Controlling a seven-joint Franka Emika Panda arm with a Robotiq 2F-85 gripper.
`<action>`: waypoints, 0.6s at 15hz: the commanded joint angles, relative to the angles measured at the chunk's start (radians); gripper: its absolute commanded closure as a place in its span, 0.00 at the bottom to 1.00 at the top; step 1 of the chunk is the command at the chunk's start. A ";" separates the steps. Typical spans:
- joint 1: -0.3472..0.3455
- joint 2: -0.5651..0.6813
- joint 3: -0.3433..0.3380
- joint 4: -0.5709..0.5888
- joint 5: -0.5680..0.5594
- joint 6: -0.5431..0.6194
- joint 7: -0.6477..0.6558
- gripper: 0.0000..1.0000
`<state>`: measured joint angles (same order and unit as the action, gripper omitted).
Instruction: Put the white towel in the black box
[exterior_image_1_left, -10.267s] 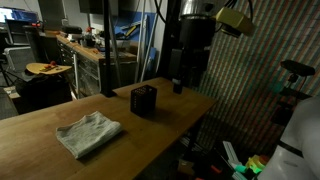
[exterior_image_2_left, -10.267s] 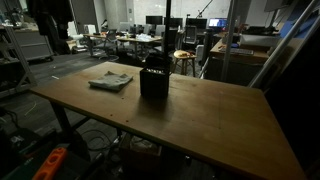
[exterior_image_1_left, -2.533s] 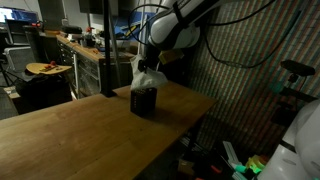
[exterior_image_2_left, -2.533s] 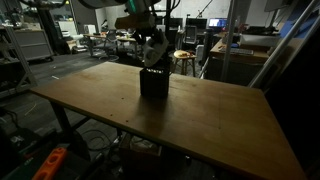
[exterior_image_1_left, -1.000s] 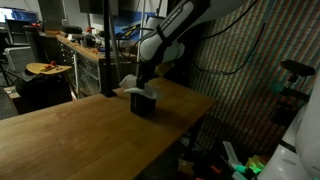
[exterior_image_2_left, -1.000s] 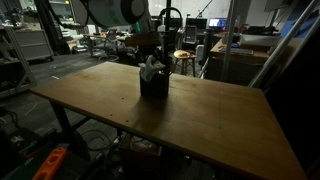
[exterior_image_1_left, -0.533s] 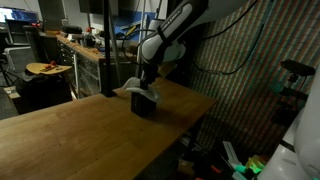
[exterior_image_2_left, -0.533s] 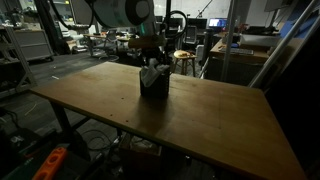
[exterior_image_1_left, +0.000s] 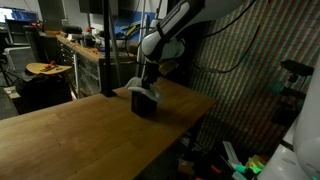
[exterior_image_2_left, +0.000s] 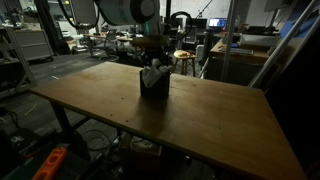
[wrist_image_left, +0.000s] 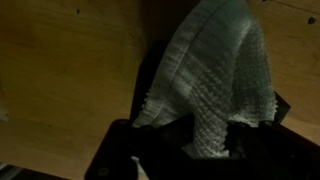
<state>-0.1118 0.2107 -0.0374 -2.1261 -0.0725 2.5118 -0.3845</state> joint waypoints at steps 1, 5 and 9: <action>0.007 0.021 0.010 0.050 0.002 -0.061 -0.006 0.98; 0.026 0.029 0.025 0.070 -0.010 -0.092 0.002 0.98; 0.042 0.038 0.036 0.097 -0.019 -0.113 0.005 0.98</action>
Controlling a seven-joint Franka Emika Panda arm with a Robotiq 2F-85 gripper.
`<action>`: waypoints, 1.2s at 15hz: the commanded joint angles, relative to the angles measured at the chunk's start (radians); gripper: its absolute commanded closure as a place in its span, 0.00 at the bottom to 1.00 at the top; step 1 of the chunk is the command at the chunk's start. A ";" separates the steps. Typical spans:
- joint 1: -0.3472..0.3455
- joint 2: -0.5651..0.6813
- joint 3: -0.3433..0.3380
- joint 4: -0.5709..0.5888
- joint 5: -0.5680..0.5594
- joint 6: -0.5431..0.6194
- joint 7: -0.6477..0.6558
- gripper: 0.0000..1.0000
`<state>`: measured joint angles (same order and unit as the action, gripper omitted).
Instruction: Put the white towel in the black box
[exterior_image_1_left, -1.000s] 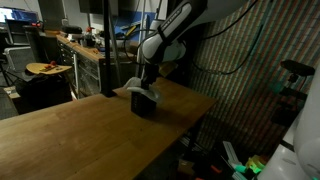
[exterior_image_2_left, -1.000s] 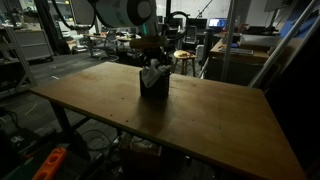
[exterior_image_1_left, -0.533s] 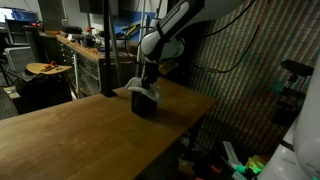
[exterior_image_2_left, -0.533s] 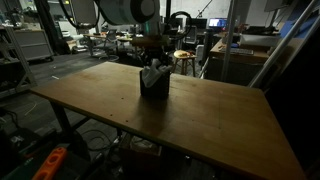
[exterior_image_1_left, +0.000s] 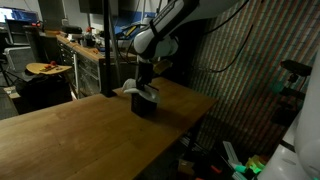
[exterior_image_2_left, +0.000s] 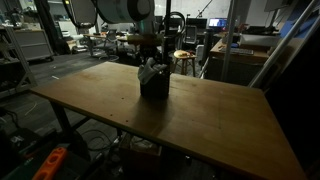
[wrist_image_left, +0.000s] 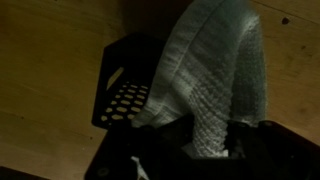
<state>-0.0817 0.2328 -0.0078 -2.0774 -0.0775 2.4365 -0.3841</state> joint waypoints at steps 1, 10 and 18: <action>0.014 0.019 0.008 0.053 -0.015 -0.042 0.005 0.98; -0.018 0.082 -0.015 0.097 -0.003 -0.057 -0.004 0.99; -0.043 0.105 0.000 0.134 0.075 -0.125 0.013 0.98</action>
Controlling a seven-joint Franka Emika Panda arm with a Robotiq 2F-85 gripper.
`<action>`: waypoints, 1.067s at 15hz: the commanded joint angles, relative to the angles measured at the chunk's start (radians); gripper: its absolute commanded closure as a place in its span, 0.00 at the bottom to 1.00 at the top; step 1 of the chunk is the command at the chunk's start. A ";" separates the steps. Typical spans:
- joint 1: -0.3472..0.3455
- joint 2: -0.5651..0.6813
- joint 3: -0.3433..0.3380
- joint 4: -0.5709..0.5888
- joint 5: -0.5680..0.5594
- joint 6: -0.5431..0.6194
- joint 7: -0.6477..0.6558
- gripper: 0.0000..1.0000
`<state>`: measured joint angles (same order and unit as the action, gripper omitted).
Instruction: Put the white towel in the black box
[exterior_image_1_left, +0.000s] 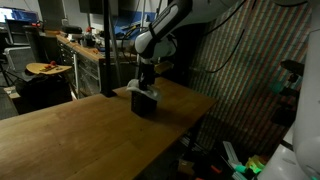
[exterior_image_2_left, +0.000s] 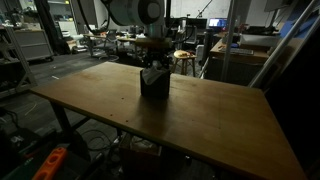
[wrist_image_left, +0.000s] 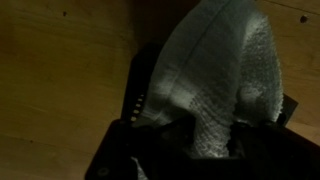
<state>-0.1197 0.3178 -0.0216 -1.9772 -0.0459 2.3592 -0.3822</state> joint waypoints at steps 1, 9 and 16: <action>-0.003 0.019 0.019 0.032 0.058 -0.057 0.012 0.98; 0.005 0.020 0.035 0.018 0.099 -0.044 0.037 0.98; -0.009 0.038 0.032 0.023 0.116 -0.045 0.035 0.98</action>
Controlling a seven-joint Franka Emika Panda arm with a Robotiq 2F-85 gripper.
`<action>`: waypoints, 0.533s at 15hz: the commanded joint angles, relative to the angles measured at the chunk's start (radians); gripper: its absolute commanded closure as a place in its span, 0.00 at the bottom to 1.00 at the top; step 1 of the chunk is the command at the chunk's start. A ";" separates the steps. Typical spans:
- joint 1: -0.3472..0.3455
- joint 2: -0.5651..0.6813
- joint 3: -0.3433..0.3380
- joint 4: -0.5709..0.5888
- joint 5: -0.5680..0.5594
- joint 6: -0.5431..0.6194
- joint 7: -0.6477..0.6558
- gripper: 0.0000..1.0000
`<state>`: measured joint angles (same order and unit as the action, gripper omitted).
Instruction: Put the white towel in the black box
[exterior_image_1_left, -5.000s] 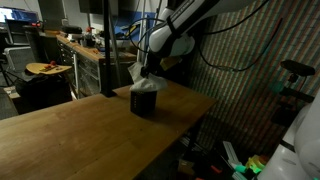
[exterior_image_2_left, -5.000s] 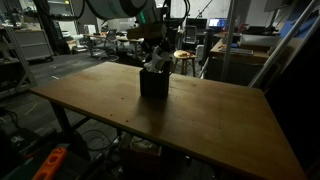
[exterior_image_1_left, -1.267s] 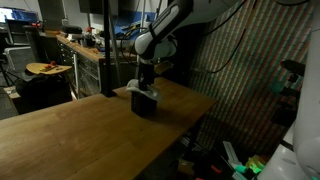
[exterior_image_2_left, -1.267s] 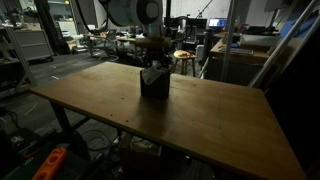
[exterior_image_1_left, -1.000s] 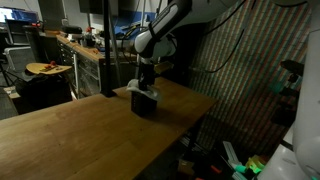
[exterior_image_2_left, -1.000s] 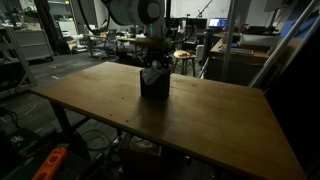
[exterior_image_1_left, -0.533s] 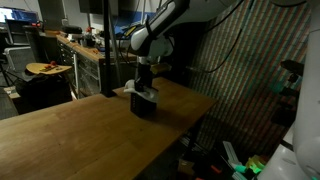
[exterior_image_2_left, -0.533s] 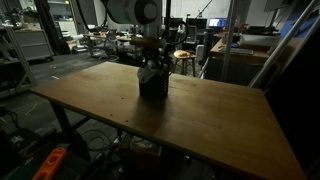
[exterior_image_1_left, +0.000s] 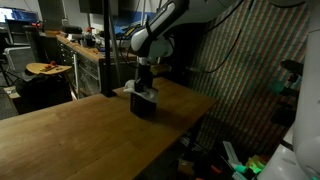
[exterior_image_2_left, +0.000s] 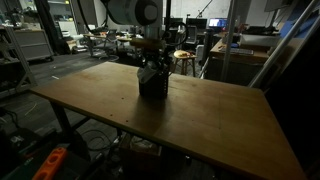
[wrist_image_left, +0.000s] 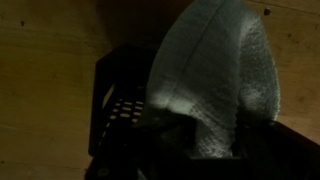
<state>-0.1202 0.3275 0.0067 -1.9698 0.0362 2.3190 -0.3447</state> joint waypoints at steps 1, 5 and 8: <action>-0.009 0.029 0.005 0.012 0.042 -0.005 -0.004 0.98; -0.013 0.032 0.008 0.002 0.070 -0.008 -0.008 0.98; -0.017 0.027 0.007 -0.001 0.081 -0.005 -0.010 0.98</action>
<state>-0.1280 0.3367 0.0066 -1.9706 0.0873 2.3188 -0.3445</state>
